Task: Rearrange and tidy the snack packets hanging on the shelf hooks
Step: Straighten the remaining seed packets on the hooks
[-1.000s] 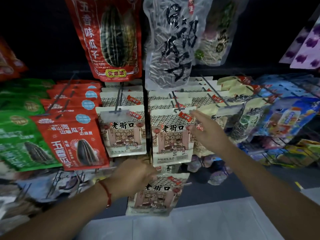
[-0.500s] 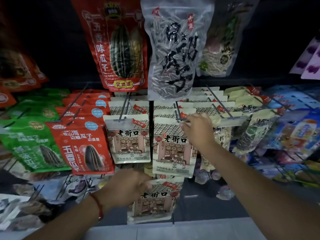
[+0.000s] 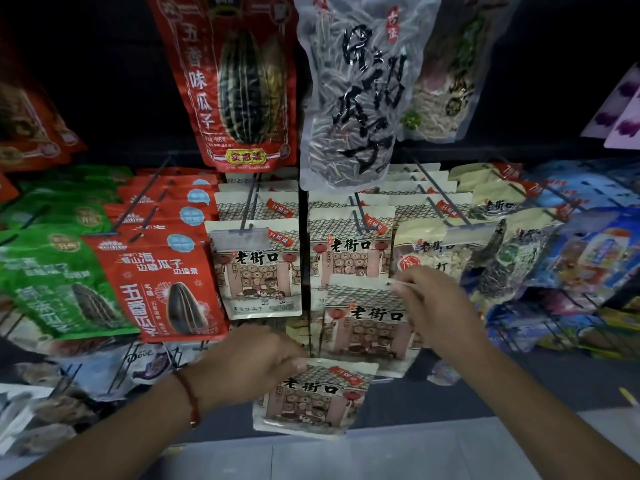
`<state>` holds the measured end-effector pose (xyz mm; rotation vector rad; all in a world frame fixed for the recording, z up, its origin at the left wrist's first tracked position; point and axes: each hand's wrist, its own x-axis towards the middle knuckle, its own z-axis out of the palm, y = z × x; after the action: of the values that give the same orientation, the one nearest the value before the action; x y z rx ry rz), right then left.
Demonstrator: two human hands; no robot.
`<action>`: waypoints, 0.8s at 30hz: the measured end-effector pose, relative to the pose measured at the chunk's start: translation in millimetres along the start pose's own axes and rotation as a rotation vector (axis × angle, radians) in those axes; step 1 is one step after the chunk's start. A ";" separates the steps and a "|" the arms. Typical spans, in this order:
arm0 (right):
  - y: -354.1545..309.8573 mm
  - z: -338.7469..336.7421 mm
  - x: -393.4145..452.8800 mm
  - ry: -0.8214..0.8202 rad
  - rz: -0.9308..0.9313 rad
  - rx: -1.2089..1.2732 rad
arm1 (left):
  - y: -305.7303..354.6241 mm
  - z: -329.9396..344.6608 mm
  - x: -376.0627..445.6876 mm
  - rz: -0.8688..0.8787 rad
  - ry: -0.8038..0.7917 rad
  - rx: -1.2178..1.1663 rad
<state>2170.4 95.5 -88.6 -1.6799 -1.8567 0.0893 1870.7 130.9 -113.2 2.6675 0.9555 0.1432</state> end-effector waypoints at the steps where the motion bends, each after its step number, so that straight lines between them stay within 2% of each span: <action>1: 3.8 -8.0 -6.4 -0.009 0.030 0.010 | -0.6 0.1 0.6 0.001 0.005 -0.021; 6: 17.2 -45.8 -34.4 0.035 0.094 0.000 | -0.1 0.6 4.9 0.009 0.053 -0.047; 14: 22.4 -87.0 -60.9 0.196 0.158 -0.022 | 10.7 -6.7 35.4 -0.141 0.091 -0.231; 24: 17.5 -105.7 -72.8 0.292 0.269 0.086 | 21.4 -34.3 113.4 -0.206 0.288 -0.478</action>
<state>2236.3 -5.1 -40.6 -1.7692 -1.3902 0.0312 1964.7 195.6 -74.9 2.1321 1.1092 0.6371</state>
